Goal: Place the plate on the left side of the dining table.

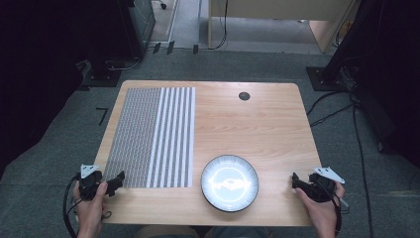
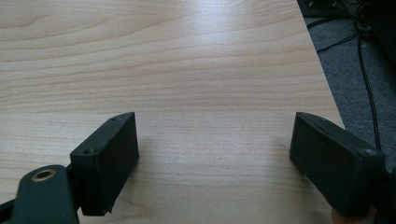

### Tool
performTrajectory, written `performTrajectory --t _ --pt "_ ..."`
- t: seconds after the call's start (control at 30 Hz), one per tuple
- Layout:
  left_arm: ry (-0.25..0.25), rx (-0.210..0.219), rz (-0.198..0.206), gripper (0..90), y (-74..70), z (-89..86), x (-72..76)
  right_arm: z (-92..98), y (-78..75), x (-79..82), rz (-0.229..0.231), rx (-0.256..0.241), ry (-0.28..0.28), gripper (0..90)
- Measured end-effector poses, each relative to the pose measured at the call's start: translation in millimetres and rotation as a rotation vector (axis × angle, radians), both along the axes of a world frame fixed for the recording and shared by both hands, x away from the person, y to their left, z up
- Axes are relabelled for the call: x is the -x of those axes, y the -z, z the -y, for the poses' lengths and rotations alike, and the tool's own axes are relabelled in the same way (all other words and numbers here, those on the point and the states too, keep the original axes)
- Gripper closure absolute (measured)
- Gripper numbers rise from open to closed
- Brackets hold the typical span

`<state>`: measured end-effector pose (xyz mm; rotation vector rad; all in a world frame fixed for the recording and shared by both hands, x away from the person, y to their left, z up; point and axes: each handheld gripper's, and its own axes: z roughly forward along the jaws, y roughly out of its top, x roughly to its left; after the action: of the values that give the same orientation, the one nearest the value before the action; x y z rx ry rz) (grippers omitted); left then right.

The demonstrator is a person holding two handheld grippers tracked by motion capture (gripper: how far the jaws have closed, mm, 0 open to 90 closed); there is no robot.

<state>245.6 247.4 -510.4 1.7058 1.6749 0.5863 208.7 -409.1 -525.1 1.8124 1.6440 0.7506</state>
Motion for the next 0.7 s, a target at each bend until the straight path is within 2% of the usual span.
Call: performTrajectory --t 0.13,0.2,0.23,0.27,0.3,0.33,0.37,0.5,0.7 --pt "-0.002 -0.002 0.006 14.0 -0.8 0.5 0.4 0.0 0.0 0.0 0.0 0.0 0.0 15.4" --pt "-0.034 -0.081 0.04 14.1 -4.8 4.6 2.2 0.0 -0.1 0.1 0.0 0.0 0.004 15.4" --pt "-0.034 -0.081 0.04 14.3 -4.8 4.6 2.2 0.0 -0.1 0.1 0.0 0.0 0.004 15.4" --pt "-0.038 -0.121 0.055 14.3 -6.7 7.4 2.4 0.0 0.0 0.0 0.001 -0.001 0.005 15.4" --pt "-0.04 -0.115 0.072 14.4 -9.5 10.4 2.1 0.2 -0.1 0.1 0.0 0.0 0.014 15.5" --pt "-0.04 -0.115 0.072 14.3 -9.5 10.4 2.1 0.2 -0.1 0.1 0.0 0.0 0.014 15.5" --pt "-0.037 -0.097 0.075 14.3 -10.0 12.2 1.6 0.4 -0.2 0.2 0.003 0.006 0.03 15.7" --pt "-0.023 -0.103 0.073 14.3 -9.6 17.1 1.3 -0.9 -1.0 0.5 0.004 0.015 0.046 16.0" --pt "-0.013 -0.097 0.073 14.3 -10.4 22.7 0.8 -2.2 -6.8 3.0 0.031 -0.007 0.063 17.0"
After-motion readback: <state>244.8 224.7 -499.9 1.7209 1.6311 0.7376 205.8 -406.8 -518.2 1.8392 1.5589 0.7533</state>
